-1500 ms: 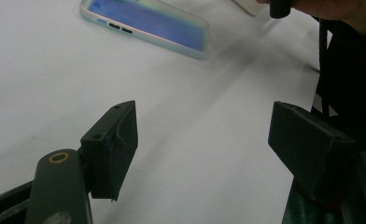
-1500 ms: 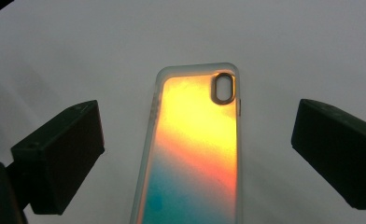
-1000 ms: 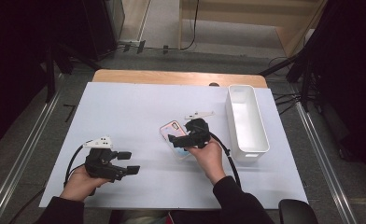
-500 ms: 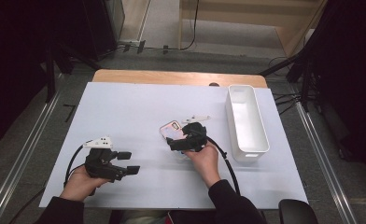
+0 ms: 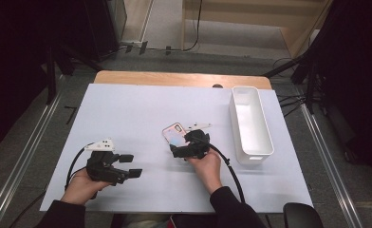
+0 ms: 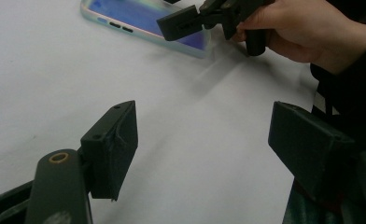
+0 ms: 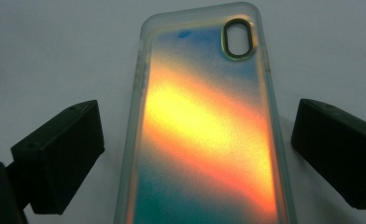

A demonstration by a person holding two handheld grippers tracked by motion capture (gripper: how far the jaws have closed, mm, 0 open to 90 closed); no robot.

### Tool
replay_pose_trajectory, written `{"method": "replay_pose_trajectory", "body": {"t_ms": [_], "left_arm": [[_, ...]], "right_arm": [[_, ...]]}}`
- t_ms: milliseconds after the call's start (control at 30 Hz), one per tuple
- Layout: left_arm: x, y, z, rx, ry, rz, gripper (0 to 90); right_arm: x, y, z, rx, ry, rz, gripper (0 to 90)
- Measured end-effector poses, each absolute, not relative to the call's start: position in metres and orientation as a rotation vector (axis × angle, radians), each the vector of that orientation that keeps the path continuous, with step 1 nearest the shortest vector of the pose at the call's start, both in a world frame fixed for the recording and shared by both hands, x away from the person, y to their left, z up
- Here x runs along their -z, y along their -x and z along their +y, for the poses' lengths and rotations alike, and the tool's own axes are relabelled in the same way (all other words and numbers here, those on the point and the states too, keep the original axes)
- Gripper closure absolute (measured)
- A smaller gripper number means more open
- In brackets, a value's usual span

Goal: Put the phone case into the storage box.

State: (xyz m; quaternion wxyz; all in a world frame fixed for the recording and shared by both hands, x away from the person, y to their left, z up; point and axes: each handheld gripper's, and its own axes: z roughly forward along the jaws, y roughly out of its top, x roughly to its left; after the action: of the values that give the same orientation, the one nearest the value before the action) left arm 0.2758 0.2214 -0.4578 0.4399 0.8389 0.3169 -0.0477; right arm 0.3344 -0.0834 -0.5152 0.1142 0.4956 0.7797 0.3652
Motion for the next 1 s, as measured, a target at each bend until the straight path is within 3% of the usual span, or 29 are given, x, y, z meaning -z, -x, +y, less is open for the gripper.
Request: {"method": "replay_pose_trajectory", "body": {"t_ms": [733,1000], "left_arm": [[0.458,-0.276,0.221,0.119,-2.084,0.79,23.8],[0.458,-0.275,0.221,0.117,-2.086,0.794,23.8]], "right_arm": [[0.52,-0.327,-0.07,-0.917,-1.311,2.306,1.2],[0.52,-0.327,-0.071,-0.912,-1.316,2.291,5.4]]}}
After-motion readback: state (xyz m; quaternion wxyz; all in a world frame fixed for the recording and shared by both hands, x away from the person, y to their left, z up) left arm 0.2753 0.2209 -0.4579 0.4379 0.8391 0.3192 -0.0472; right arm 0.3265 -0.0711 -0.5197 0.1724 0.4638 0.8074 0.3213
